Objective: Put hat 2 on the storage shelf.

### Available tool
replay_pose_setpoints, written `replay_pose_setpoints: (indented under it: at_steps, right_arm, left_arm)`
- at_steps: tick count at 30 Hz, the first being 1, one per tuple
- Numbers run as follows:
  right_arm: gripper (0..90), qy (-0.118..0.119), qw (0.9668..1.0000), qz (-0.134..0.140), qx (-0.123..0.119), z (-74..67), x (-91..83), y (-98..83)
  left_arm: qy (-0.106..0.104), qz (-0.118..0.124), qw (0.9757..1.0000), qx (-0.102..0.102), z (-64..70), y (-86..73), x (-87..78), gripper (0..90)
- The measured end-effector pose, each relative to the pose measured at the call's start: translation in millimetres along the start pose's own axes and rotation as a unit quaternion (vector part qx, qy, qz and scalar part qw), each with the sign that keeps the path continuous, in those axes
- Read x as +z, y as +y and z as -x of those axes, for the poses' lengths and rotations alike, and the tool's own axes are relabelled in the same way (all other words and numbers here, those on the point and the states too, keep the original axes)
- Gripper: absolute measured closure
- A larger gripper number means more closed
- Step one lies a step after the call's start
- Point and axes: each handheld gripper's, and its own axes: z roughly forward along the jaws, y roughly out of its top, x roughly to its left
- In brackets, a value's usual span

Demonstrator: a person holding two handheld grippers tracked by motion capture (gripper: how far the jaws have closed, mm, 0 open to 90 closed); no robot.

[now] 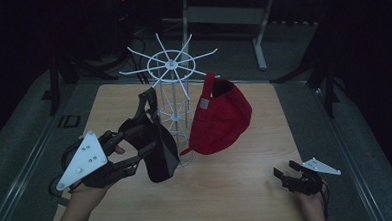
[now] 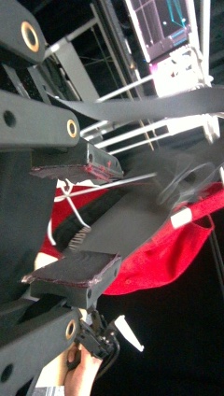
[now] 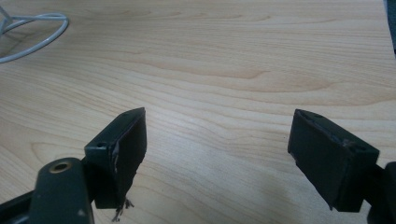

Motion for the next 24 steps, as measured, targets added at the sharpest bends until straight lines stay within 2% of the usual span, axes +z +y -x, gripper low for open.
replay_pose_setpoints:
  at_steps: [4,11,15,18,24]
  right_arm:
    - [19.4,0.000,1.0000,0.000,0.000,0.2,0.1,0.1]
    - [19.4,-0.002,1.0000,0.001,0.000,0.2,-0.1,0.0]
    - [19.4,-0.002,1.0000,0.000,0.000,0.2,0.1,0.0]
    - [19.4,-0.003,1.0000,0.002,0.000,0.1,-0.2,0.0]
    - [19.4,-0.003,1.0000,0.002,0.001,0.3,-0.1,0.0]
  left_arm:
    - [0.003,-0.006,1.0000,-0.007,-0.7,-9.5,-5.8,53.1]
    - [0.012,-0.018,0.9991,-0.037,-3.0,-37.4,-15.9,53.0]
    - [0.014,-0.028,0.9985,-0.044,-3.2,-47.8,-17.2,53.0]
    - [0.014,-0.041,0.9977,-0.051,-2.4,-61.3,-17.5,53.0]
    - [0.015,-0.049,0.9959,-0.074,-4.6,-82.3,-21.6,53.0]
